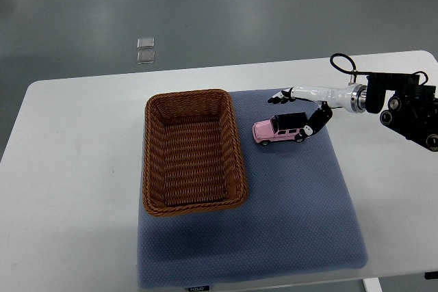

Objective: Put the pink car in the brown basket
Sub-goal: 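Close the right hand fingers around the pink toy SUV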

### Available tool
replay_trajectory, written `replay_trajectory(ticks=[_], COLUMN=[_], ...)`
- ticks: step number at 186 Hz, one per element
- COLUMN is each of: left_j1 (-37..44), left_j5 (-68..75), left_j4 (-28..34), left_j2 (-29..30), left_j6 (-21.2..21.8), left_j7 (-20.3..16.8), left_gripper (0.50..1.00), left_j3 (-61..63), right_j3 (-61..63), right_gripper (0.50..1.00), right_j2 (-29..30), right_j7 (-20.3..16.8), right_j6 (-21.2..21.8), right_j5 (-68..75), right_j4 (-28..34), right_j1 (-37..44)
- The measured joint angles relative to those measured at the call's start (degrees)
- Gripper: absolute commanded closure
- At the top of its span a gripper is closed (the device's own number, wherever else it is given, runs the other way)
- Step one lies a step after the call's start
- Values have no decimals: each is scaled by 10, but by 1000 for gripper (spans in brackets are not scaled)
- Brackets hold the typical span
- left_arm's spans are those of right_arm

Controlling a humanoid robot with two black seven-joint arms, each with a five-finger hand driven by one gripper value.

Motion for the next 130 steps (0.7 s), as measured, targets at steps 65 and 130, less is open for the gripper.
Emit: replay_trajectory(ticks=[65, 130], left_j1=[0, 0], left_j5=[0, 0], left_j4=[0, 0], left_j2=[0, 0], left_j6=[0, 0], left_j7=[0, 0], left_gripper=[500, 500], left_j3=[0, 0], right_j3=[0, -1], right_gripper=[611, 707], right_j2=[18, 19], right_j7=[-8, -8], right_j6=[-2, -1], right_j5=[0, 1], right_j4=[-24, -24], right_j1=[-9, -15])
